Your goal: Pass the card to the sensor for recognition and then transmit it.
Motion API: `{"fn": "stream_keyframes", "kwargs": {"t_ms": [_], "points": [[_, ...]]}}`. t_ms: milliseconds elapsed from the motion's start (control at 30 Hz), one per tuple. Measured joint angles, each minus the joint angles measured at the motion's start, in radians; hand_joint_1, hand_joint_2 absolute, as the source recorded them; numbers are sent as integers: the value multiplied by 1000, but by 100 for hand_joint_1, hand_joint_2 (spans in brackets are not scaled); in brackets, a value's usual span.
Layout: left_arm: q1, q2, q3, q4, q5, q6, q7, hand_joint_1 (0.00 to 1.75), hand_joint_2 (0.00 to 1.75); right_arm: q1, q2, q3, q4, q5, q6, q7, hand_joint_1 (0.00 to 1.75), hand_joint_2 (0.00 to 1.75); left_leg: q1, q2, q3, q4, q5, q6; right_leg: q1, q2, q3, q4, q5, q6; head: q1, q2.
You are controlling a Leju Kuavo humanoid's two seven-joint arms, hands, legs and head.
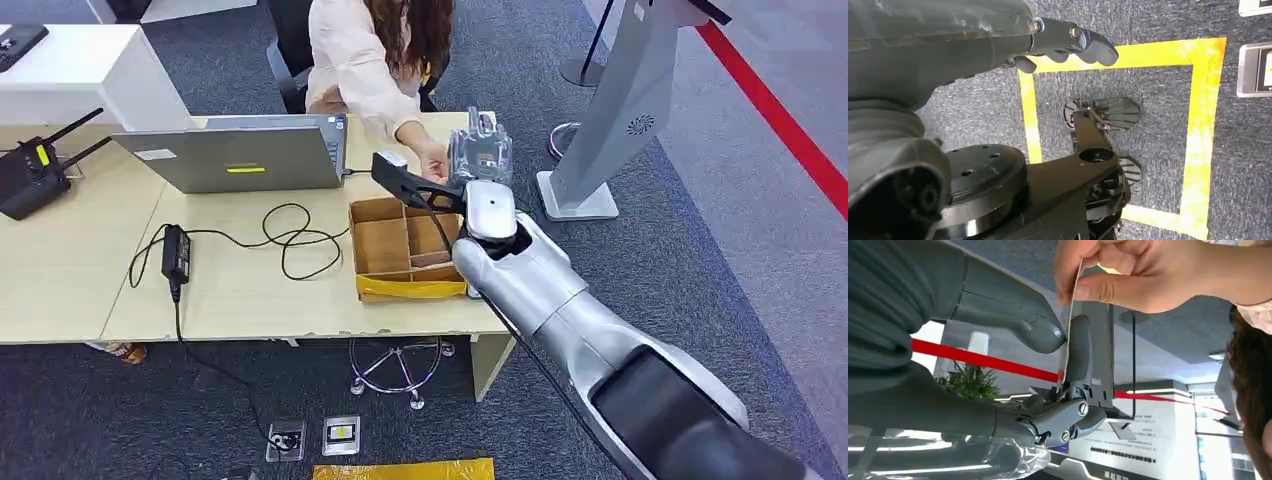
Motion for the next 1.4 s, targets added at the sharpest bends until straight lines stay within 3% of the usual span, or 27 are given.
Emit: {"fn": "stream_keyframes", "kwargs": {"t_ms": [267,300,333,667,1100,1267,1400], "points": [[0,-1,0,0,-2,-2,0,0,0,1,-6,-1,-2,5,8,-1,175,175,0,0,0,0,0,0,0,0,0,0,0,0,0,0],[0,-1,0,0,-3,-3,0,0,0,1,-6,-1,-2,5,8,-1,161,175,0,0,0,0,0,0,0,0,0,0,0,0,0,0],[0,-1,0,0,-3,-4,0,0,0,1,-6,-1,-2,6,8,-2,0,0,0,0,0,0,0,0,0,0,0,0,0,0,0,0],[1,-1,0,0,-18,-6,0,0,0,19,-8,-15,-11,-21,-8,-72,0,0,0,0,0,0,0,0,0,0,0,0,0,0,0,0],[0,-1,0,0,-39,-11,0,0,0,33,-19,-40,-27,-42,-17,-77,0,0,0,0,0,0,0,0,0,0,0,0,0,0,0,0],[1,-1,0,0,-43,-18,5,0,0,60,-78,-89,-56,-110,-12,-30,0,0,0,0,0,1,0,0,0,-1,0,-1,0,0,0,0],[6,-1,0,0,-47,-20,11,0,0,112,-190,-160,-111,-143,22,54,0,0,-1,-2,0,1,0,0,-1,-3,1,-2,0,0,0,0]]}}
